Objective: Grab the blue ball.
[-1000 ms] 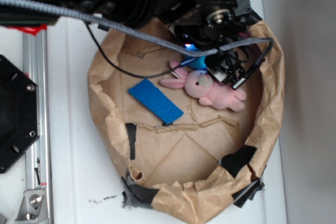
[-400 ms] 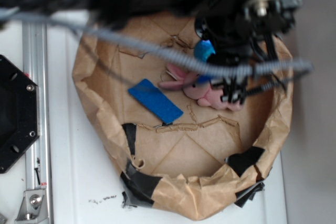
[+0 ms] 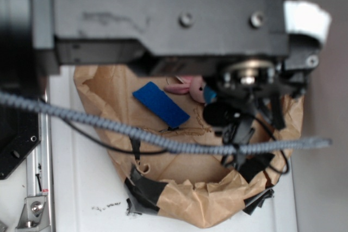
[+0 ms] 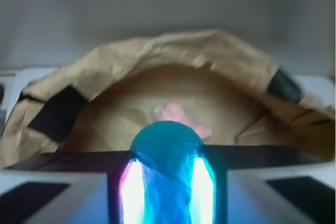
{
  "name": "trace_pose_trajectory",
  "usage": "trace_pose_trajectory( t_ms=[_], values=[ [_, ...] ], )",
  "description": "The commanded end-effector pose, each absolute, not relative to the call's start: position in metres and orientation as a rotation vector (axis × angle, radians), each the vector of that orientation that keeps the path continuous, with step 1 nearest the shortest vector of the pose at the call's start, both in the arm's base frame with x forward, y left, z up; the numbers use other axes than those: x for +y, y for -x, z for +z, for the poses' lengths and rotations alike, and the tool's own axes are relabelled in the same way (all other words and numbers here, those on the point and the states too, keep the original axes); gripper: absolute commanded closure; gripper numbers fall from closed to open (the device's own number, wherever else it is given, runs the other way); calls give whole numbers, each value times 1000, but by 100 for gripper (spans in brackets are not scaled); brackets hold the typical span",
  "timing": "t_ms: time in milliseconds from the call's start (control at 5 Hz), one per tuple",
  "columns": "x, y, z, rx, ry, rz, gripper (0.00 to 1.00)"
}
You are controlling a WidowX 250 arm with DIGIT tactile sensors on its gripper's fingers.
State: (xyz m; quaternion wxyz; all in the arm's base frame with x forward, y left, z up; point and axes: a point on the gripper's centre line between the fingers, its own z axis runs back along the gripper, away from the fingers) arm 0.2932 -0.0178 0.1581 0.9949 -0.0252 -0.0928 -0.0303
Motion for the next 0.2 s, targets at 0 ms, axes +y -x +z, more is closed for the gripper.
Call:
trace_pose_trajectory(
  t_ms=[0],
  values=[
    [-12, -274, 163, -168, 51, 16, 100]
  ],
)
